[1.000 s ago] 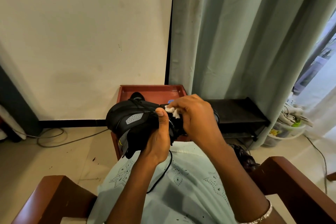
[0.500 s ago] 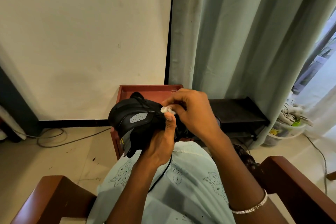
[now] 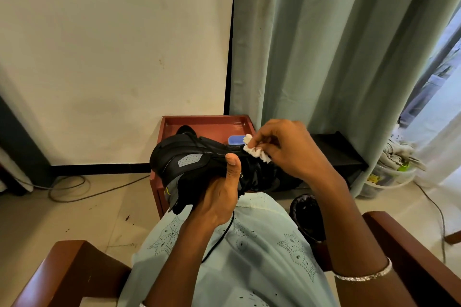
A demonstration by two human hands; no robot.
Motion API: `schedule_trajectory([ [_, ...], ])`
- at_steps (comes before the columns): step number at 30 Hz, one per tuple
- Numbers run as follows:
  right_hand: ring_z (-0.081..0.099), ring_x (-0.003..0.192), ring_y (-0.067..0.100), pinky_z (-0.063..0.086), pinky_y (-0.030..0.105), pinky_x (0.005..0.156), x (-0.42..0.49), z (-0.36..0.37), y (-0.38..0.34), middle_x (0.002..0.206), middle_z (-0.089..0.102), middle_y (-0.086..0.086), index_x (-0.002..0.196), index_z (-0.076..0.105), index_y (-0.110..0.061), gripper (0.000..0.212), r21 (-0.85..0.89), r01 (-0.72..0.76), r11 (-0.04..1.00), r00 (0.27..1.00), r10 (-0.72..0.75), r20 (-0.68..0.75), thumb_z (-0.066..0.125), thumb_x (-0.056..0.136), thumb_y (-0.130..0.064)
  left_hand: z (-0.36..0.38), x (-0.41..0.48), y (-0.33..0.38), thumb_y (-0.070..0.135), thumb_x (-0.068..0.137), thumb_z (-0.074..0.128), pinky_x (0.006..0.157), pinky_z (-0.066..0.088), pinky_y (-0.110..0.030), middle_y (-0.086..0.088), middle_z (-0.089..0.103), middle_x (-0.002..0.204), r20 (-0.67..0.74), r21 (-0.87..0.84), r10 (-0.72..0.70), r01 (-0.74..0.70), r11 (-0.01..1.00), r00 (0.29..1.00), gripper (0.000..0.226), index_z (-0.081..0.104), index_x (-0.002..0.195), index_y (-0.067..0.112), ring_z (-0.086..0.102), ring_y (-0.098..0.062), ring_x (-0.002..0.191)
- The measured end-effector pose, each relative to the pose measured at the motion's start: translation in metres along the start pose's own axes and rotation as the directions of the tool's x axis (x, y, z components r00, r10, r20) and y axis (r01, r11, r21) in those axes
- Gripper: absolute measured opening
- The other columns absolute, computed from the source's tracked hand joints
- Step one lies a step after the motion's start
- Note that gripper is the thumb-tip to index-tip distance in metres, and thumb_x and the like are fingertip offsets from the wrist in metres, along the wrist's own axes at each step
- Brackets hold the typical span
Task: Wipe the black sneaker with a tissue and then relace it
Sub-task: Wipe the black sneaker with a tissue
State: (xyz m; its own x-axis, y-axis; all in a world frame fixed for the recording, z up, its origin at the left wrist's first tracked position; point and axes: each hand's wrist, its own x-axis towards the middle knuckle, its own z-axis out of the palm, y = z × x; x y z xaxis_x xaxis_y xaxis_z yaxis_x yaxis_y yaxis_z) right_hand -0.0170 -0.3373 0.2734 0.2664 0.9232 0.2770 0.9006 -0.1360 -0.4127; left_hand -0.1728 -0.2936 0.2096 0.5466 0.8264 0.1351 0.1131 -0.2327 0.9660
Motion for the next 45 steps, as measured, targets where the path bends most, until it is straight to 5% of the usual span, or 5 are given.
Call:
schedule_trajectory([
  [7,0.066,0.086,0.001,0.053,0.016,0.082,0.009,0.013,-0.022,0.093,0.074,-0.013,0.097,0.078,-0.024,0.019,0.235,0.132,0.963,0.989,-0.144,0.034,0.071,0.089,-0.009,0.003,-0.004,0.003,0.094,0.055,0.0,0.086,0.043,-0.011,0.008,0.059,0.082,0.021,0.019,0.021,-0.022,1.0,1.0,0.105,0.064,0.102,0.026,0.06,0.002,0.093],
  [9,0.065,0.09,0.0,0.053,0.015,0.083,0.01,0.015,-0.023,0.099,0.073,-0.013,0.106,0.075,-0.023,0.023,0.276,0.149,0.95,0.985,-0.165,0.038,0.071,0.089,-0.008,0.001,-0.005,0.004,0.092,0.056,0.001,0.075,0.042,-0.004,0.025,0.056,0.07,0.012,-0.003,0.028,-0.028,1.0,1.0,0.077,0.054,0.09,0.048,0.056,0.014,0.08],
  [13,0.063,0.076,0.005,0.052,0.013,0.069,0.008,0.004,-0.008,0.088,0.071,-0.01,0.103,0.076,-0.02,0.023,0.216,0.039,0.976,0.997,-0.054,0.063,0.076,0.084,-0.008,-0.005,-0.003,0.003,0.079,0.059,0.001,0.055,0.033,-0.018,0.014,0.036,0.035,-0.022,0.043,-0.052,0.053,0.998,0.998,0.068,0.03,0.057,0.018,0.042,0.0,0.042],
  [32,0.071,0.077,0.009,0.059,0.022,0.076,0.009,0.022,-0.027,0.083,0.075,-0.009,0.09,0.079,-0.019,0.014,0.42,0.051,0.906,0.998,-0.067,0.022,0.076,0.084,-0.007,-0.005,-0.006,0.008,0.082,0.065,0.005,0.065,0.038,-0.014,0.016,0.049,0.046,-0.019,0.104,0.056,-0.054,0.993,0.998,0.073,0.048,0.063,0.023,0.052,0.007,0.054],
  [45,0.059,0.059,0.002,0.047,0.015,0.06,-0.004,0.008,0.01,0.068,0.067,-0.013,0.081,0.076,-0.022,0.013,0.171,-0.15,0.974,0.979,0.17,-0.112,0.076,0.08,-0.01,-0.007,-0.007,0.02,0.075,0.061,0.007,0.068,0.031,0.008,0.007,0.046,0.062,-0.108,0.055,0.015,-0.01,0.998,0.994,0.064,0.04,0.059,0.021,0.051,0.019,0.059],
])
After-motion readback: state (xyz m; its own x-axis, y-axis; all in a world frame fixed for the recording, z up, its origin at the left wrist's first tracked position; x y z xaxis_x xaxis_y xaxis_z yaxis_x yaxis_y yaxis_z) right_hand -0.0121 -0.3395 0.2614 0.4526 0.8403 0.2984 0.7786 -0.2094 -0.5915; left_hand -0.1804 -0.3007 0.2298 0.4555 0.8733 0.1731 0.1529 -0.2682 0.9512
